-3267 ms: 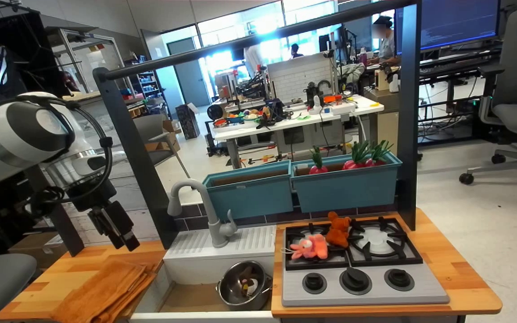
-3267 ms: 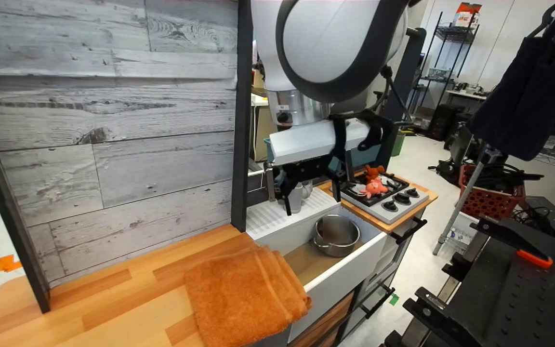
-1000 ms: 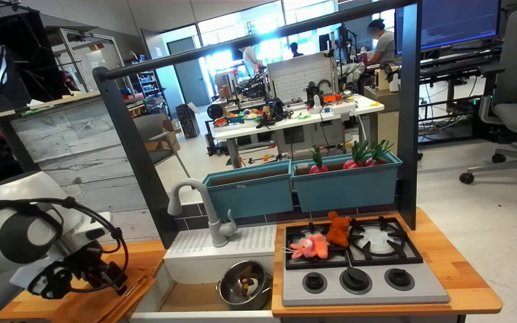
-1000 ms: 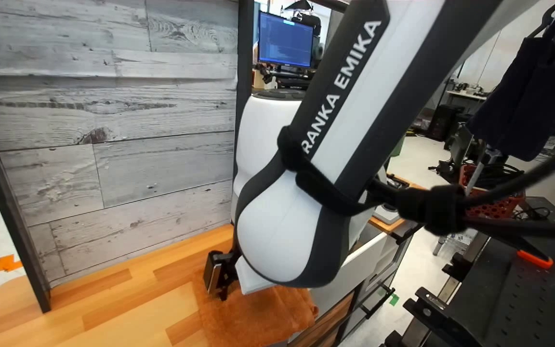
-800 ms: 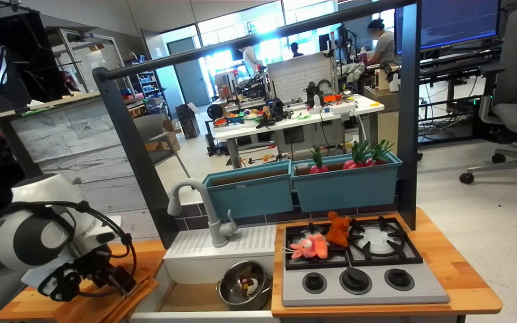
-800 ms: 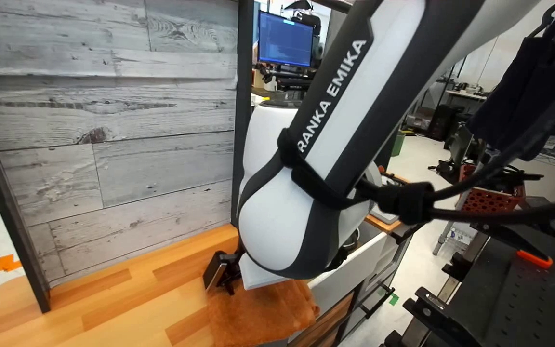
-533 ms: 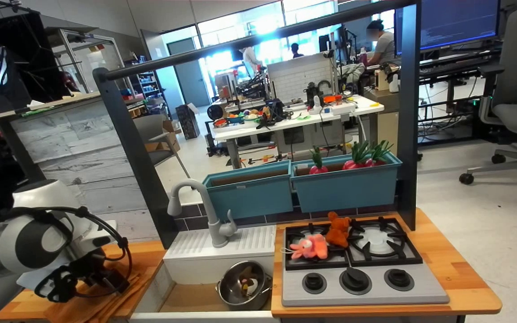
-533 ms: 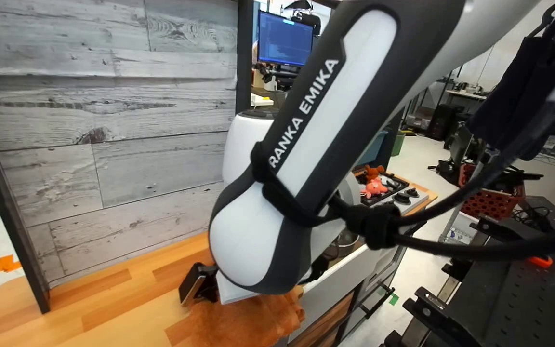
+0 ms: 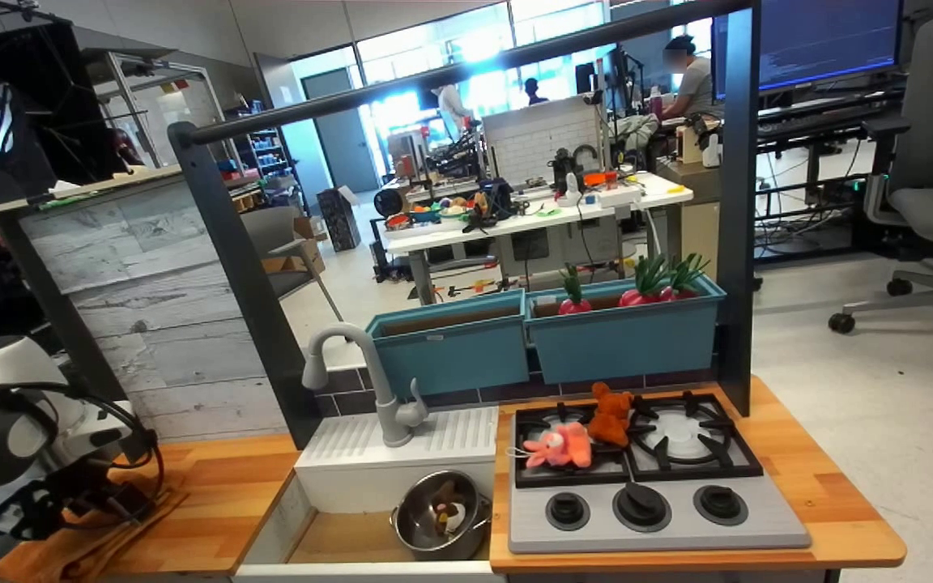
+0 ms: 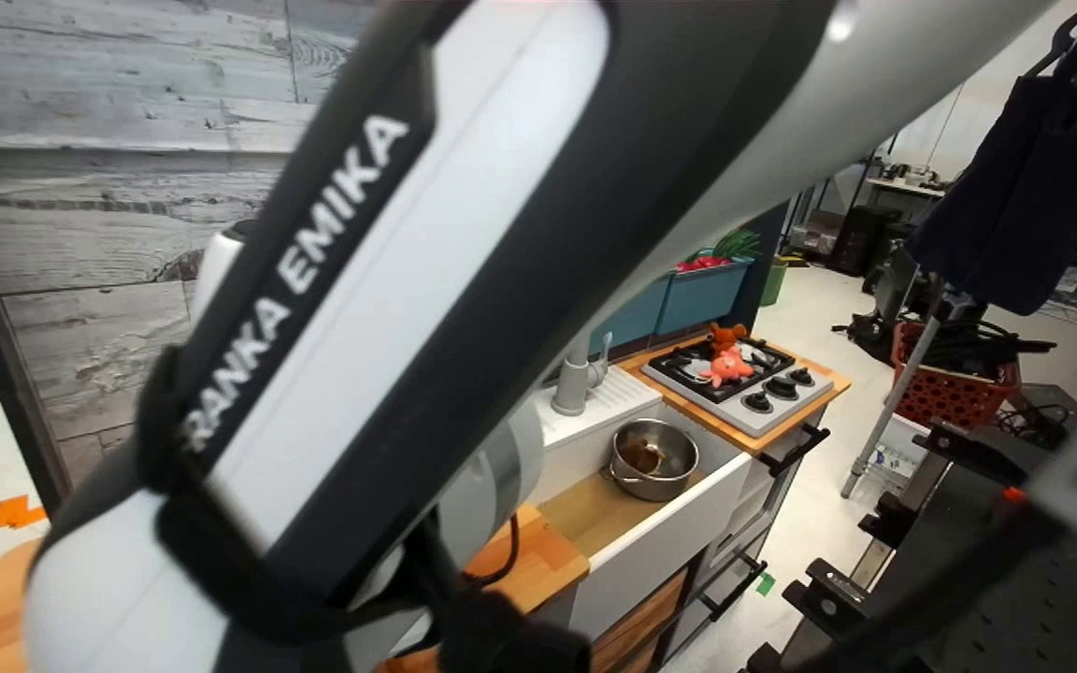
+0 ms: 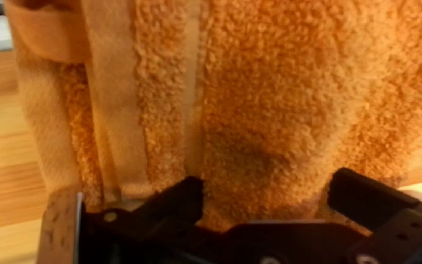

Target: Pick up the plush toys from the counter and stove and put them in the pot, then wipe the counter

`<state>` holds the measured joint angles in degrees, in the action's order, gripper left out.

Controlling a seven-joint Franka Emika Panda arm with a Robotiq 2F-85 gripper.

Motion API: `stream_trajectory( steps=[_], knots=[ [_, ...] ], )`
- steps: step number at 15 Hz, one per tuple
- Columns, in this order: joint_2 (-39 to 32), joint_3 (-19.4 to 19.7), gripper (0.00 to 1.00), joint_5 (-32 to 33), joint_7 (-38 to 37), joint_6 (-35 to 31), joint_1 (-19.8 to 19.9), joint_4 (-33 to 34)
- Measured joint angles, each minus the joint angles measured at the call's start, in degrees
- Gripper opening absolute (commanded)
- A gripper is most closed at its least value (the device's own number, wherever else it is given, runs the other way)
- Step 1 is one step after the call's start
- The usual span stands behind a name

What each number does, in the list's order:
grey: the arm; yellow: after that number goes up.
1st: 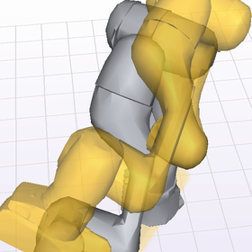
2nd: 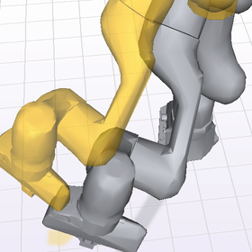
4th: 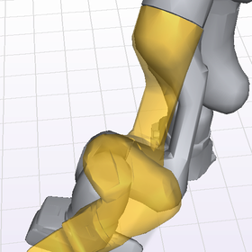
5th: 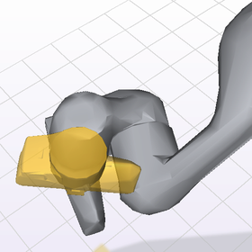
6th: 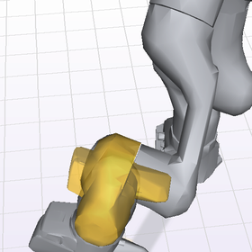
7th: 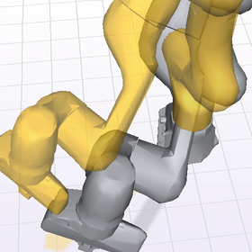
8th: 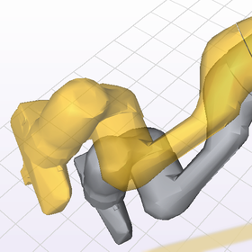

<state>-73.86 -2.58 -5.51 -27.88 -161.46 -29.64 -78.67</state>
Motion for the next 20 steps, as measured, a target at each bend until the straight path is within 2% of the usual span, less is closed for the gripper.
stream_trajectory(
  steps=[3,5,10,14,17,20],
  knots=[
    [-3.46,3.05,1.00,0.22,-3.14,2.62,-2.99,7.11],
    [-5.51,5.56,1.00,0.20,-5.67,4.91,-3.31,11.33],
    [-7.29,9.94,1.00,0.17,-8.87,6.11,1.42,14.08],
    [-7.26,9.75,1.00,0.38,-8.45,6.71,5.11,14.13],
    [-7.21,9.26,1.00,1.46,-5.80,5.55,3.97,13.79],
    [-7.24,7.64,1.00,2.51,-4.31,4.03,0.47,13.74]
  ],
)
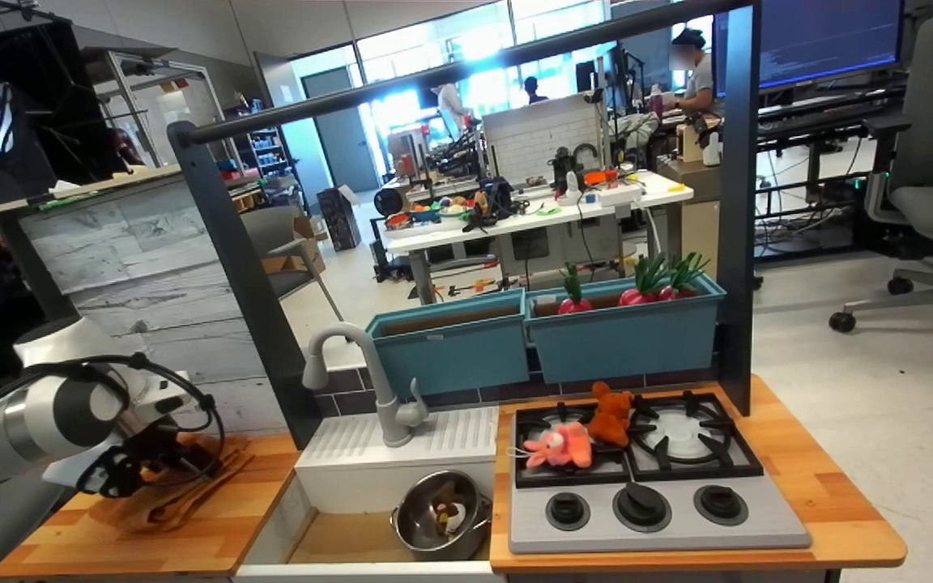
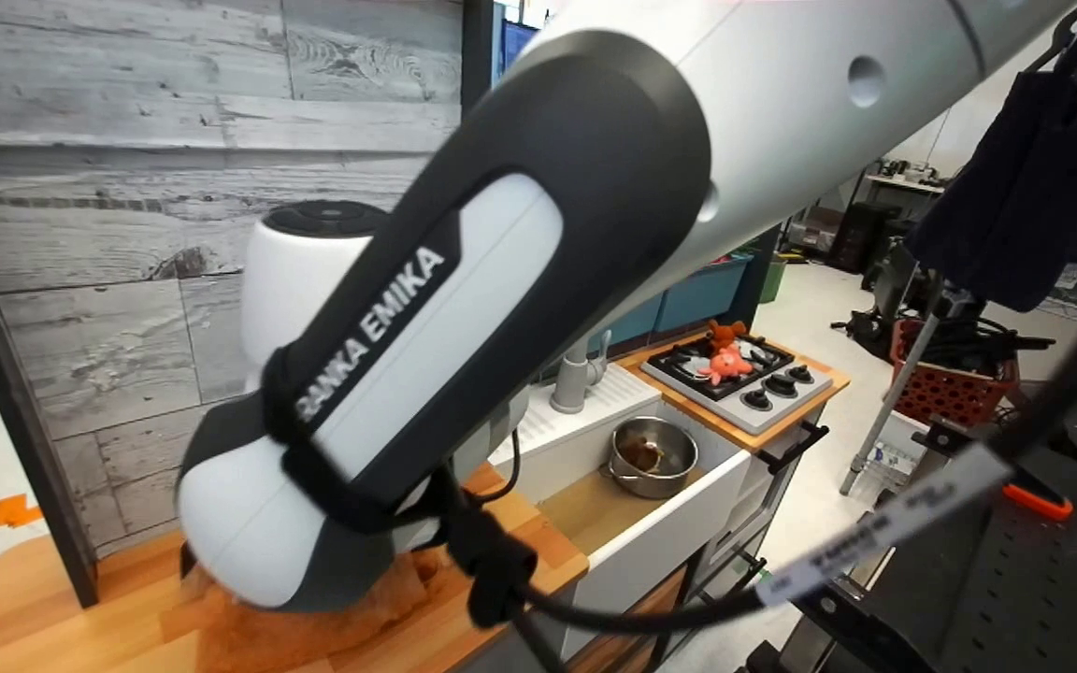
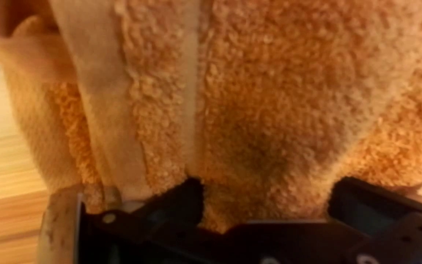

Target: Pick up the plush toys from the counter and stove and put them in the pot, then wipe the counter

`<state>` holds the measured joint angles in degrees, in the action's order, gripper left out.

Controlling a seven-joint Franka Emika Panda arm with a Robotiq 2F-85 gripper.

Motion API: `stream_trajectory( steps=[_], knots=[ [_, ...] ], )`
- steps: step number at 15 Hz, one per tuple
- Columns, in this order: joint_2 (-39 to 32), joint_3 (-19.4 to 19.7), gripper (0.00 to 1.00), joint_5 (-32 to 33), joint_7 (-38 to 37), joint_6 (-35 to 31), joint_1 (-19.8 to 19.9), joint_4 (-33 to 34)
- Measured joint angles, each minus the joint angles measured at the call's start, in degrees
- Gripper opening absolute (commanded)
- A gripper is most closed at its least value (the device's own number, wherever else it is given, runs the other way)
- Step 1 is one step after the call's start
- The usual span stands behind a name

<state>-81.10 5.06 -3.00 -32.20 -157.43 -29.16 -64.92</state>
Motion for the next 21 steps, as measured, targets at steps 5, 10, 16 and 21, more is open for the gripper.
stream_trajectory(
  steps=[5,10,16,21],
  knots=[
    [-0.28,-3.77,1.00,0.20,0.00,0.10,-6.69,1.09],
    [0.33,-3.68,1.00,0.19,-0.67,1.73,-8.17,0.30],
    [4.83,5.05,1.00,0.17,-6.10,2.12,-7.83,-9.38],
    [7.06,12.30,1.00,0.25,-11.39,2.22,-7.16,-16.57]
  ],
)
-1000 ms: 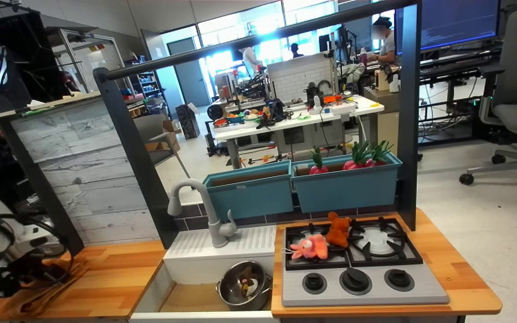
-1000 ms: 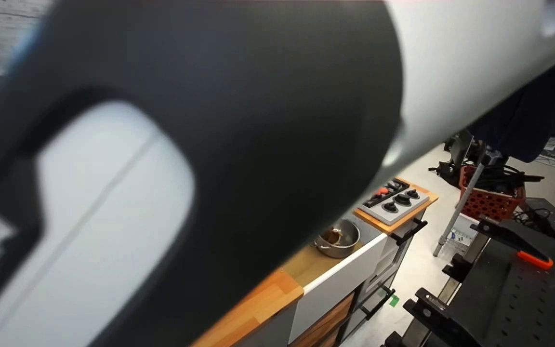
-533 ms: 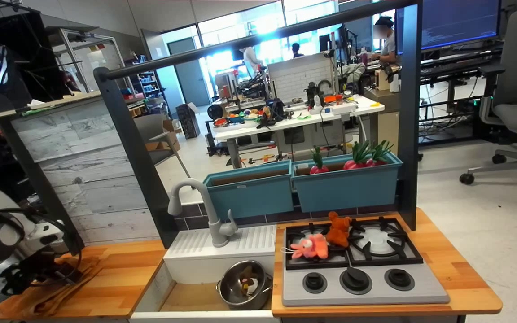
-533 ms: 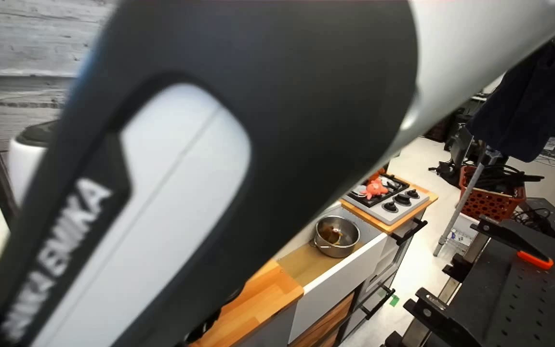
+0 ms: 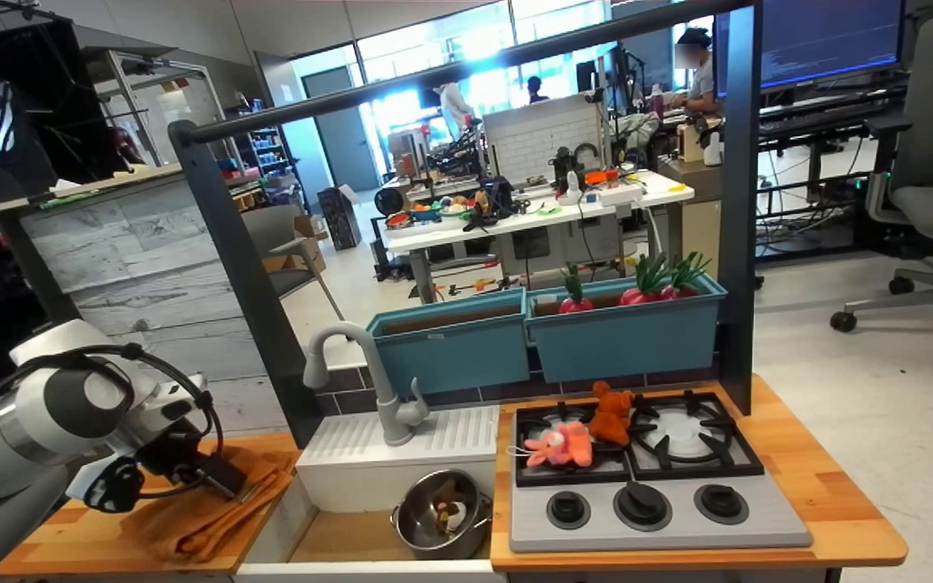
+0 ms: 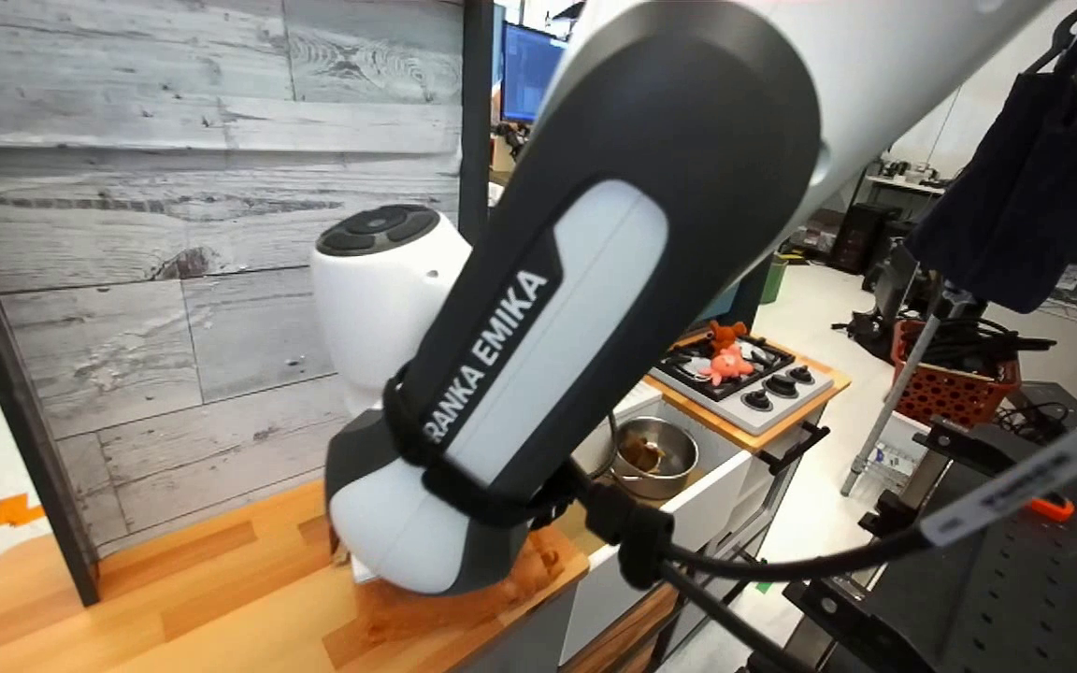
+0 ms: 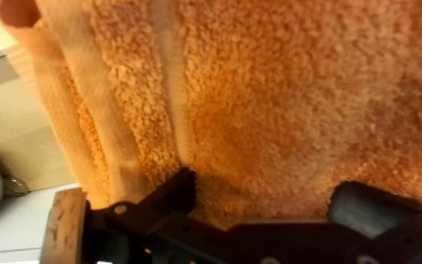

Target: Pick up the plush toys from the counter and stove and put them in the pot, then wipe the counter

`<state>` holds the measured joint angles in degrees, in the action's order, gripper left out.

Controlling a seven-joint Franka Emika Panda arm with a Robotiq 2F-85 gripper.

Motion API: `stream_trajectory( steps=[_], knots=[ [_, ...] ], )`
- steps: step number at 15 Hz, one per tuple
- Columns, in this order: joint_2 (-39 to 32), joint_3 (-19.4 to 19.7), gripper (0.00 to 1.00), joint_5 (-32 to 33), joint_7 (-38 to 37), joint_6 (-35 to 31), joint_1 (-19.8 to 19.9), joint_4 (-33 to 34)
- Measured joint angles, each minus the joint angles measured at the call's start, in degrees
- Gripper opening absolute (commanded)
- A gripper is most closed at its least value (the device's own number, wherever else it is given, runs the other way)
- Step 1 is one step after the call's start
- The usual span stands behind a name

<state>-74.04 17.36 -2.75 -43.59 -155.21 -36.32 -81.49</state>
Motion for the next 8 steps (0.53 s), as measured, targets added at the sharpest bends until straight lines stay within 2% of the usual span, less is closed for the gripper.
stream_trajectory(
  steps=[4,8],
  knots=[
    [0.99,0.45,1.00,2.24,-0.81,1.25,0.13,-1.92],
    [2.18,-4.62,1.00,5.04,2.38,-1.52,-0.09,-2.60]
  ],
)
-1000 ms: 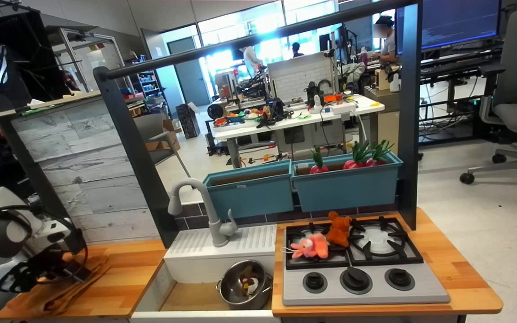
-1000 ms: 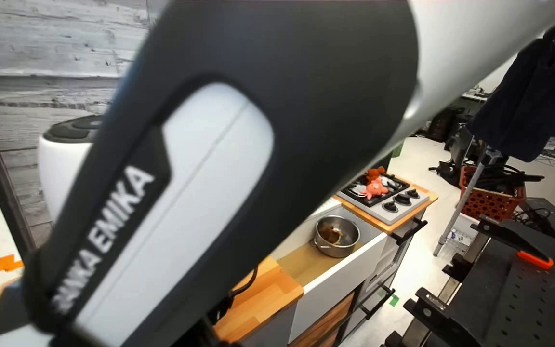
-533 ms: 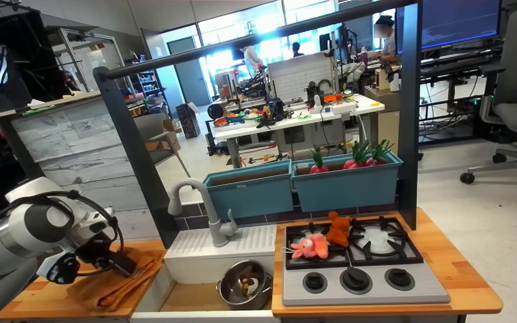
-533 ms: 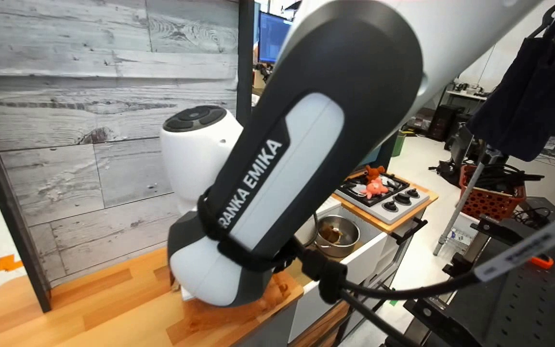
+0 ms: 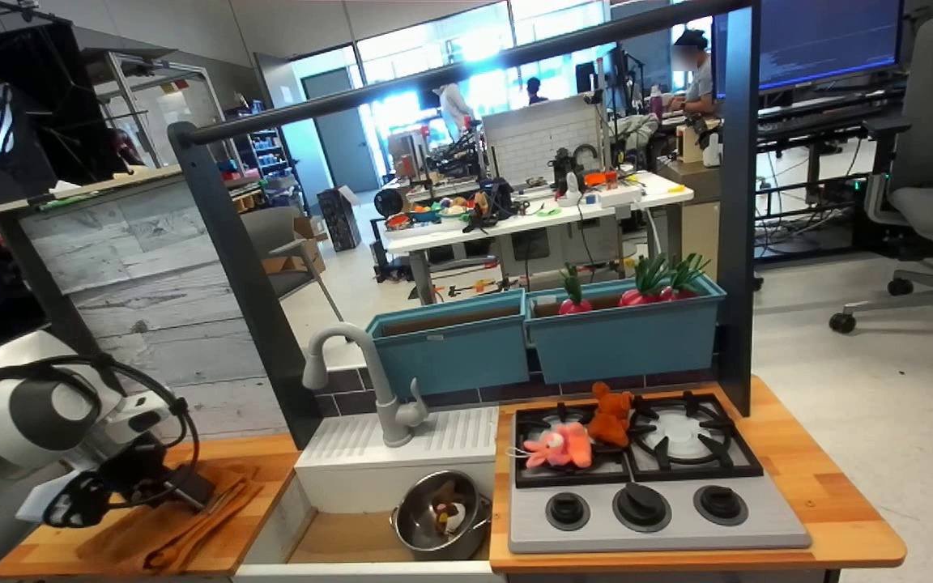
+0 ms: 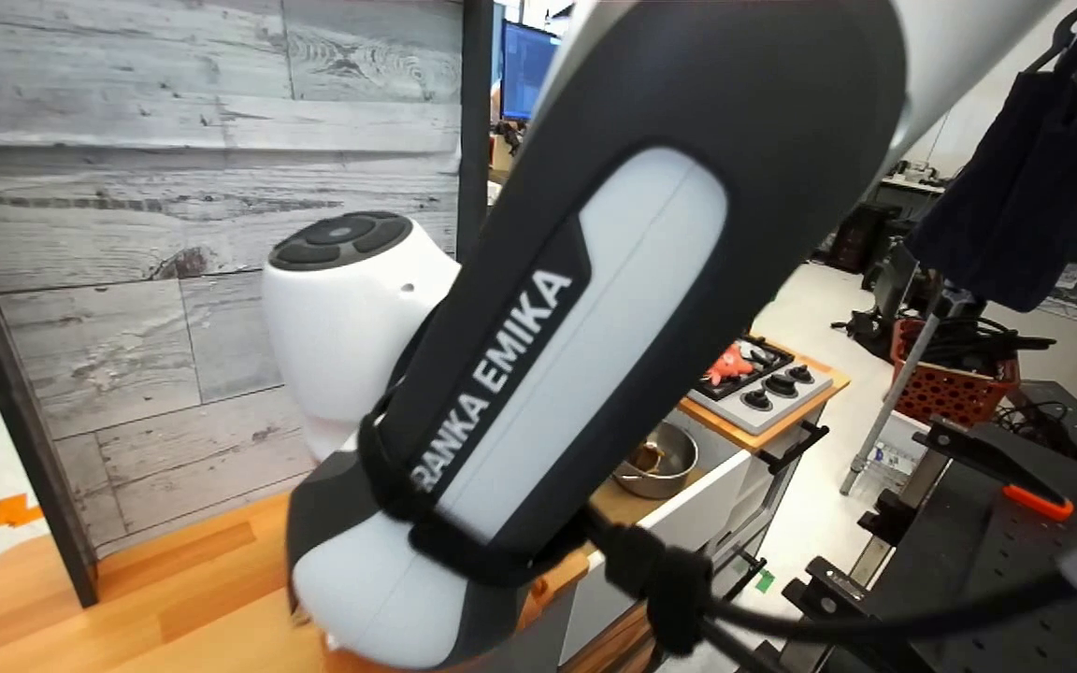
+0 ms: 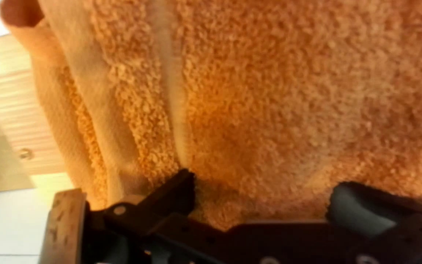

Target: Pick up the plush toys from the counter and stove and put them in the pot, then wipe the counter

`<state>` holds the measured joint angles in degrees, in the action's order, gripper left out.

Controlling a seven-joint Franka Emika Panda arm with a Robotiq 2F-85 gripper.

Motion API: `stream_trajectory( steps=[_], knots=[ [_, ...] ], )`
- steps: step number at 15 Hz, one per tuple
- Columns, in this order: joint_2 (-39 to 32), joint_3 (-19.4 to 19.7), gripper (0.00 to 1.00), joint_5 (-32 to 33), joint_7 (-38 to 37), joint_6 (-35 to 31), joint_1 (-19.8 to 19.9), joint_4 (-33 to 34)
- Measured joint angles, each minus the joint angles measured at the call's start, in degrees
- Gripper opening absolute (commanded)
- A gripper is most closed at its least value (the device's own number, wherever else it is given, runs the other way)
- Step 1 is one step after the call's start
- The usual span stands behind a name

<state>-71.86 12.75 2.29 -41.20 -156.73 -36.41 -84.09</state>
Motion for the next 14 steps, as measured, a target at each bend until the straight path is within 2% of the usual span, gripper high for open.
stream_trajectory(
  steps=[4,7,10,14],
  knots=[
    [0.06,-7.64,1.00,0.16,4.18,-6.00,-1.53,-0.09],
    [-0.37,-10.71,1.00,-0.13,6.78,-8.21,-3.18,0.64],
    [-1.09,-10.16,1.00,-1.21,7.26,-8.23,-3.43,1.92],
    [-1.66,-4.37,1.00,-4.32,6.53,-8.24,-2.20,1.95]
  ],
)
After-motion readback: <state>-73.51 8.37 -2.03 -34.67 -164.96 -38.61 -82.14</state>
